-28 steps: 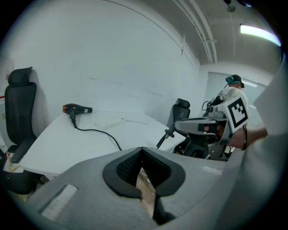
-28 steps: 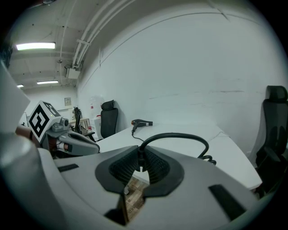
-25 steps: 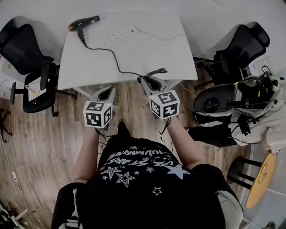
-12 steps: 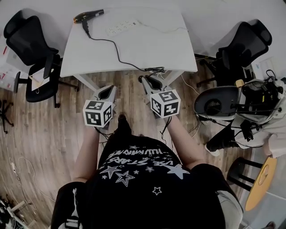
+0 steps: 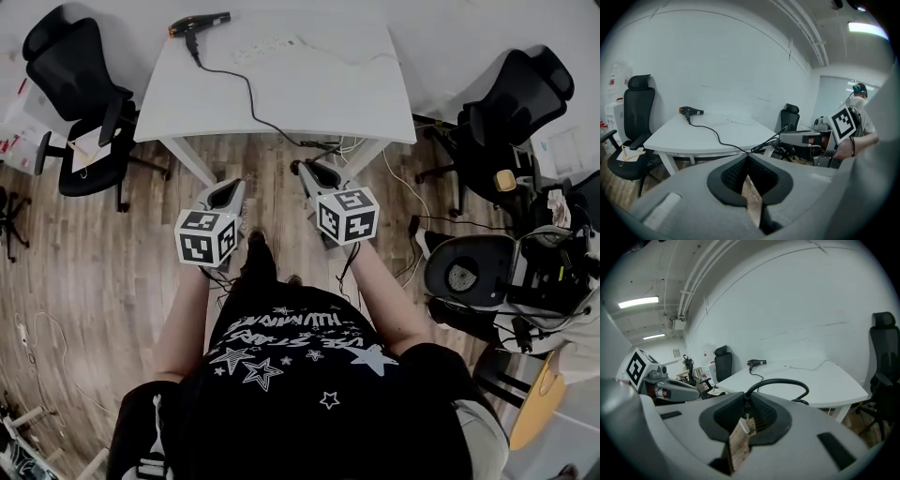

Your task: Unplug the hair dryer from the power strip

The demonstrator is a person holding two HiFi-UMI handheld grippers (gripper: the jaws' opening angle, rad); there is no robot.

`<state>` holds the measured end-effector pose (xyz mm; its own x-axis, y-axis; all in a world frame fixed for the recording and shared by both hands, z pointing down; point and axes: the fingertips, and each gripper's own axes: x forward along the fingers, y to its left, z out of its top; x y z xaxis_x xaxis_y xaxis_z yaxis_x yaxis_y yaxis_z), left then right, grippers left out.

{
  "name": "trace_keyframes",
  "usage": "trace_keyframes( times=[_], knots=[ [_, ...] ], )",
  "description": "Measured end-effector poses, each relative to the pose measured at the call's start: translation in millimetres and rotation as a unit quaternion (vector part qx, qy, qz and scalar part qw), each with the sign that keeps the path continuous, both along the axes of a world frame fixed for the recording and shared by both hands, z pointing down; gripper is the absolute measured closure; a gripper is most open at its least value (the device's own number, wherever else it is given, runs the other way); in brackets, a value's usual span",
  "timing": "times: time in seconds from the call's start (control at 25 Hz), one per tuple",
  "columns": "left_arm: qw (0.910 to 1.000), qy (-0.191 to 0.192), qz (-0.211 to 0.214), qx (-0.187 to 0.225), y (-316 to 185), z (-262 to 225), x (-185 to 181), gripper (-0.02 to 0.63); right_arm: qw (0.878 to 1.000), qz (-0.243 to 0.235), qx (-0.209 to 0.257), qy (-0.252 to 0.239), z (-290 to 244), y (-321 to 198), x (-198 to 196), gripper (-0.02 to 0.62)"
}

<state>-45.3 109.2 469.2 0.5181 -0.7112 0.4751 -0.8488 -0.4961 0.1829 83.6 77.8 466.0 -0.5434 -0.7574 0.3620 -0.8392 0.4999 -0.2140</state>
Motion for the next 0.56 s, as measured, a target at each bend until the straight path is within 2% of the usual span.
trace_keyframes(
  times=[0.56],
  knots=[
    [0.9998,0.015,-0.01,-0.006,34,5,-4,0.598,1.0,-0.018,-0.005,0.003,4,32,-13,0.541]
  ],
)
